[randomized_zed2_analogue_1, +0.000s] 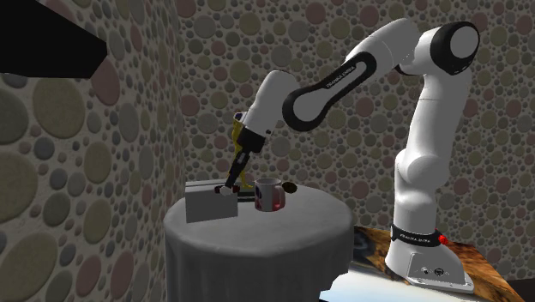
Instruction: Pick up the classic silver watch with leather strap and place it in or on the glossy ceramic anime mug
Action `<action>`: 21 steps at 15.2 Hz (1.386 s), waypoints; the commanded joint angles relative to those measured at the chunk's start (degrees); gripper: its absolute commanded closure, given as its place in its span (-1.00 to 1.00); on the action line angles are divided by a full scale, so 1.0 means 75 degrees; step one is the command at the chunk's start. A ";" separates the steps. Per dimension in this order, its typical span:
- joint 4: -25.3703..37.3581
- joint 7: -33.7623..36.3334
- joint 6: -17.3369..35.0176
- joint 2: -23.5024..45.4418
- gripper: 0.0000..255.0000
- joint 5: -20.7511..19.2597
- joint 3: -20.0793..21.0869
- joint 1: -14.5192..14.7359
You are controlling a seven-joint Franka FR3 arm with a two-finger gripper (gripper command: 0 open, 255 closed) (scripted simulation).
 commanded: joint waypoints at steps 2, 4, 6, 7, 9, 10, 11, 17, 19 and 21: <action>0.0141 -0.0050 -0.0333 -0.0197 1.00 0.0081 -0.0061 0.0036; 0.0263 -0.0073 -0.0557 -0.0303 1.00 0.0112 -0.0100 0.0047; 0.0391 -0.0091 -0.0779 -0.0401 1.00 0.0136 -0.0138 0.0055; 0.0457 -0.0098 -0.0889 -0.0447 1.00 0.0145 -0.0156 0.0058; 0.0594 -0.0110 -0.1108 -0.0533 1.00 0.0159 -0.0191 0.0063; 0.0664 -0.0114 -0.1217 -0.0572 1.00 0.0164 -0.0208 0.0064; 0.0737 -0.0117 -0.1326 -0.0610 1.00 0.0168 -0.0225 0.0065; 0.0135 -0.1068 -0.1765 -0.1560 1.00 0.0707 -0.0986 0.0211; -0.0169 -0.1485 -0.1943 -0.1979 1.00 0.0856 -0.1354 0.0252; -0.0440 -0.1877 -0.2141 -0.2379 1.00 0.0944 -0.1716 0.0262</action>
